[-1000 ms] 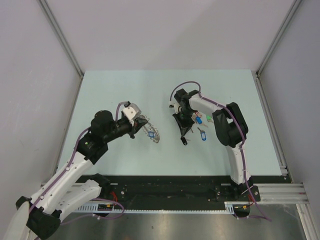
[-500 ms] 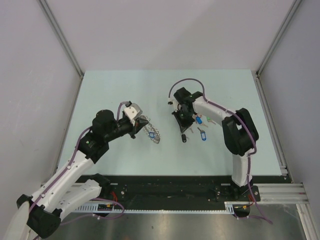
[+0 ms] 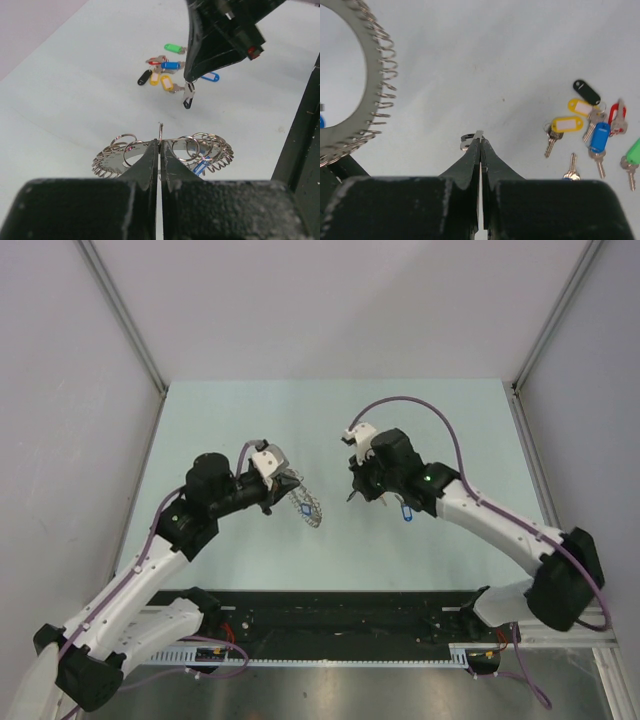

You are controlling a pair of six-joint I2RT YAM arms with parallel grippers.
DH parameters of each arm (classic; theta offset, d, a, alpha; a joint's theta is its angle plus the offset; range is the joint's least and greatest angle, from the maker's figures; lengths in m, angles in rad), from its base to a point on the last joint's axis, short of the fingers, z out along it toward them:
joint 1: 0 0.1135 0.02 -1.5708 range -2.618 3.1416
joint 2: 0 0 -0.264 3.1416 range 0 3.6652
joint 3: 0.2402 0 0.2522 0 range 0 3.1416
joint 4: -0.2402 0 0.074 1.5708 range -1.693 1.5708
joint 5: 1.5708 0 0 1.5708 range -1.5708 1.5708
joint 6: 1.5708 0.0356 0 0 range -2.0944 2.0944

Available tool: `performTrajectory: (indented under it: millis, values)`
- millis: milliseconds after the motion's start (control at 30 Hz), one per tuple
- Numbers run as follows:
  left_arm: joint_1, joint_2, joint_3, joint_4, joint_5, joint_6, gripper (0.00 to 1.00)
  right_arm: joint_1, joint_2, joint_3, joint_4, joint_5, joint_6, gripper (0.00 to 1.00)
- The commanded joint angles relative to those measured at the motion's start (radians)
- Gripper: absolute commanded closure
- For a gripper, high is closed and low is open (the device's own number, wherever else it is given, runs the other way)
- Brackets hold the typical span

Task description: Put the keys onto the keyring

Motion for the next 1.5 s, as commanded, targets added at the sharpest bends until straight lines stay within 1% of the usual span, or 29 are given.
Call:
performTrajectory:
  millis: [0, 33, 67, 100, 133, 167, 200, 233, 267, 300, 367, 400, 433, 467, 500, 533, 567, 600, 667, 700, 767, 800, 867, 900, 933, 1033, 1100, 1267, 1467]
  values:
    - [0.004, 0.007, 0.114, 0.027, 0.073, 0.042, 0.99, 0.004, -0.202, -0.120, 0.288, -0.020, -0.008, 1.00]
    - [0.005, 0.010, 0.124, 0.017, 0.082, 0.043, 1.00, 0.004, -0.232, -0.180, 0.366, -0.051, -0.005, 1.00]
    - [0.004, 0.018, 0.133, 0.016, 0.111, 0.048, 1.00, 0.003, -0.259, -0.207, 0.406, -0.057, 0.000, 1.00]
    - [0.005, 0.027, 0.153, 0.011, 0.122, 0.048, 1.00, 0.003, -0.319, -0.240, 0.458, -0.068, 0.005, 1.00]
    - [0.004, 0.033, 0.159, 0.010, 0.136, 0.054, 1.00, -0.002, -0.344, -0.295, 0.542, -0.095, 0.006, 1.00]
    - [0.004, 0.038, 0.176, 0.011, 0.157, 0.057, 1.00, -0.005, -0.400, -0.326, 0.584, -0.102, 0.008, 1.00]
    - [0.002, 0.052, 0.184, 0.011, 0.170, 0.061, 1.00, -0.006, -0.423, -0.356, 0.689, -0.112, 0.008, 1.00]
    - [0.002, 0.056, 0.190, 0.017, 0.182, 0.065, 1.00, -0.012, -0.453, -0.429, 0.750, -0.134, 0.031, 1.00]
    - [0.004, 0.064, 0.202, 0.020, 0.197, 0.069, 1.00, -0.019, -0.473, -0.457, 0.805, -0.132, 0.041, 1.00]
    - [0.002, 0.081, 0.208, 0.025, 0.226, 0.078, 1.00, -0.028, -0.499, -0.482, 0.898, -0.137, 0.051, 1.00]
    - [0.001, 0.101, 0.228, 0.036, 0.251, 0.094, 1.00, -0.075, -0.502, -0.528, 0.960, -0.175, 0.090, 1.00]
    - [0.001, 0.110, 0.234, 0.036, 0.278, 0.116, 1.00, -0.097, -0.497, -0.533, 1.005, -0.209, 0.110, 1.00]
    - [0.001, 0.128, 0.239, 0.040, 0.298, 0.126, 1.00, -0.145, -0.496, -0.557, 1.047, -0.299, 0.170, 1.00]
    - [-0.001, 0.138, 0.245, 0.043, 0.315, 0.135, 1.00, -0.167, -0.493, -0.577, 1.107, -0.344, 0.201, 1.00]
    - [0.001, 0.145, 0.245, 0.054, 0.347, 0.152, 1.00, -0.187, -0.481, -0.590, 1.222, -0.408, 0.228, 1.00]
    - [0.001, 0.161, 0.245, 0.062, 0.357, 0.158, 1.00, -0.207, -0.464, -0.594, 1.262, -0.434, 0.279, 1.00]
    - [0.001, 0.168, 0.243, 0.065, 0.366, 0.164, 1.00, -0.253, -0.447, -0.594, 1.295, -0.467, 0.299, 1.00]
    - [-0.001, 0.178, 0.243, 0.073, 0.381, 0.175, 1.00, -0.279, -0.424, -0.594, 1.381, -0.553, 0.334, 1.00]
    - [-0.001, 0.201, 0.242, 0.080, 0.426, 0.178, 1.00, -0.340, -0.349, -0.593, 1.500, -0.647, 0.464, 1.00]
    - [0.001, 0.207, 0.242, 0.086, 0.443, 0.181, 1.00, -0.356, -0.321, -0.590, 1.613, -0.719, 0.501, 1.00]
    - [0.001, 0.221, 0.228, 0.091, 0.482, 0.181, 0.99, -0.373, -0.254, -0.584, 1.710, -0.787, 0.586, 1.00]
    - [0.001, 0.221, 0.220, 0.097, 0.493, 0.181, 1.00, -0.379, -0.235, -0.568, 1.777, -0.854, 0.607, 1.00]
    - [0.001, 0.225, 0.198, 0.109, 0.528, 0.172, 1.00, -0.379, -0.176, -0.551, 1.827, -0.924, 0.647, 1.00]
    - [-0.001, 0.224, 0.191, 0.119, 0.539, 0.164, 1.00, -0.379, -0.159, -0.545, 1.899, -0.980, 0.685, 1.00]
    - [-0.001, 0.224, 0.187, 0.119, 0.544, 0.163, 1.00, -0.381, -0.139, -0.542, 1.933, -0.999, 0.699, 1.00]
    - [-0.001, 0.221, 0.179, 0.116, 0.559, 0.163, 1.00, -0.385, -0.105, -0.530, 1.967, -1.037, 0.710, 1.00]
    - [-0.002, 0.213, 0.174, 0.120, 0.570, 0.158, 1.00, -0.384, -0.105, -0.519, 1.949, -1.033, 0.677, 1.00]
    - [-0.002, 0.215, 0.162, 0.111, 0.593, 0.172, 1.00, -0.381, -0.125, -0.502, 1.941, -1.053, 0.667, 1.00]
    - [-0.005, 0.216, 0.162, 0.070, 0.639, 0.218, 1.00, -0.344, -0.148, -0.496, 1.814, -1.059, 0.562, 1.00]
